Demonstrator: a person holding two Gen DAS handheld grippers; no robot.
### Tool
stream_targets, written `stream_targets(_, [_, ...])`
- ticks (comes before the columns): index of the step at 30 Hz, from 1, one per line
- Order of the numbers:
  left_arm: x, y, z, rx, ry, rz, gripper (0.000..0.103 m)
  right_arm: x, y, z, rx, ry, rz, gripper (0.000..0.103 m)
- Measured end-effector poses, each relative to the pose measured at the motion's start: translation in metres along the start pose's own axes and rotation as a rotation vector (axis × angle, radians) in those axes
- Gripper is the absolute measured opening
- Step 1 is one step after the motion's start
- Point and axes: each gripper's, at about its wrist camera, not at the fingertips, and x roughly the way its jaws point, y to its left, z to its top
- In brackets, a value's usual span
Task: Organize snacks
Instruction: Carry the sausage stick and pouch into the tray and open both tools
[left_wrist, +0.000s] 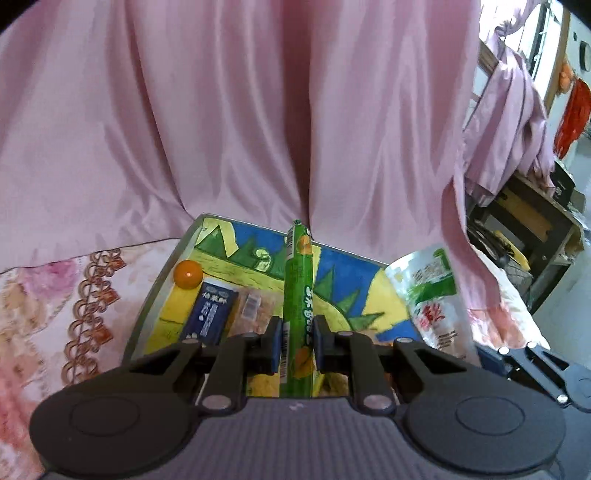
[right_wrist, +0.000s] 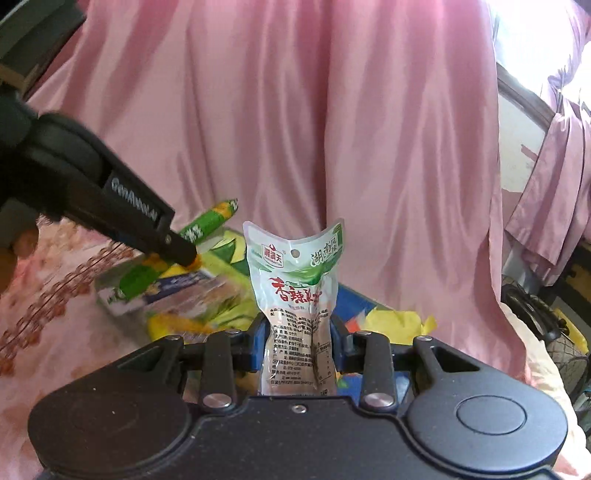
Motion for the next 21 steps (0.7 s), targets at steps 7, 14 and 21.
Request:
stream_targets(7, [0.037, 0.023, -0.001, -0.036, 0.028, 0.023, 0.019, 0.047, 0.005, 0.01, -0.001, 0.057, 0.02, 0.036])
stream_targets(14, [0.055, 0.037, 0.001, -0.056, 0.083, 0.043, 0.019, 0.07, 0.019, 0.012, -0.086, 0.107, 0.005, 0.036])
stream_targets(21, [0.063, 0.037, -0.001, -0.046, 0.097, 0.05, 0.019, 0.071, 0.029, 0.015, -0.136, 0.13, -0.024, 0.04])
